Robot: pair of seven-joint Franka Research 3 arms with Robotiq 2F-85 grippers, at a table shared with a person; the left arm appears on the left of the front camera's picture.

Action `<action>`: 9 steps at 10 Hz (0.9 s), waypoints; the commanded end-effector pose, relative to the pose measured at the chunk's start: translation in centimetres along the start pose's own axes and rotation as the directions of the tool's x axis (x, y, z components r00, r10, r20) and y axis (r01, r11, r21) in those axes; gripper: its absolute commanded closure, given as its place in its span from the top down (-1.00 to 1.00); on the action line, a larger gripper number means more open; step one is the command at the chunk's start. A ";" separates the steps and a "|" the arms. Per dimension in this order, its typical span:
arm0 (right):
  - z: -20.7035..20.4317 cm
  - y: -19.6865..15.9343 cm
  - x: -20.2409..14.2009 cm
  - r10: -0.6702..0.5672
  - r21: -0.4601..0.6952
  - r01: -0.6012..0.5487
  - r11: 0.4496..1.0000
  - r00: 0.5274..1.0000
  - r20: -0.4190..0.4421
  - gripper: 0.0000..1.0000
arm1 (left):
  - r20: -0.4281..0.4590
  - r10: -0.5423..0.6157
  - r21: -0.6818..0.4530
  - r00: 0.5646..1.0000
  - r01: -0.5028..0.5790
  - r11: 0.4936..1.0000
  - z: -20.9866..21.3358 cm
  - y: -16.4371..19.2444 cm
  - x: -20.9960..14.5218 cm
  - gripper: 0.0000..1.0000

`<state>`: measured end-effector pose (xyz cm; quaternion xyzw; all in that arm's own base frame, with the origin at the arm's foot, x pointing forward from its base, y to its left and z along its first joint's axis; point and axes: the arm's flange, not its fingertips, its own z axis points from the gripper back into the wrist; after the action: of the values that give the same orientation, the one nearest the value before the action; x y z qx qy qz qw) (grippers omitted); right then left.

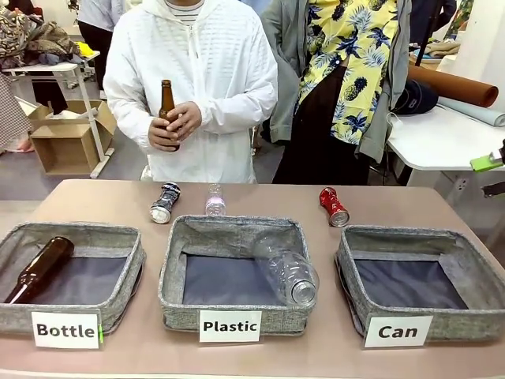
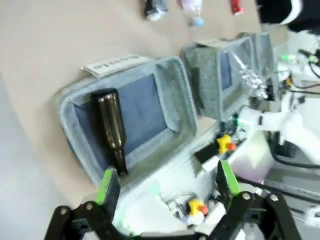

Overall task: Sort the can waste into the basket.
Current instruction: Pick up the can waste from the table and place it in the right Fabric basket.

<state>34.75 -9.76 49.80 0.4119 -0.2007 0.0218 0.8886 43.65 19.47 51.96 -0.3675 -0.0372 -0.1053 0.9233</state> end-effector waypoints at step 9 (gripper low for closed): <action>-0.1 0.2 0.3 -0.010 -0.003 0.010 1.000 1.000 0.009 1.00 | 0.294 0.241 -0.572 0.925 -0.032 0.820 6.6 18.5 -20.3 1.00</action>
<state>34.76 -9.77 49.79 0.4119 -0.2006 0.0217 0.8886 27.53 39.00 39.45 -0.6299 -0.1352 0.0340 0.7641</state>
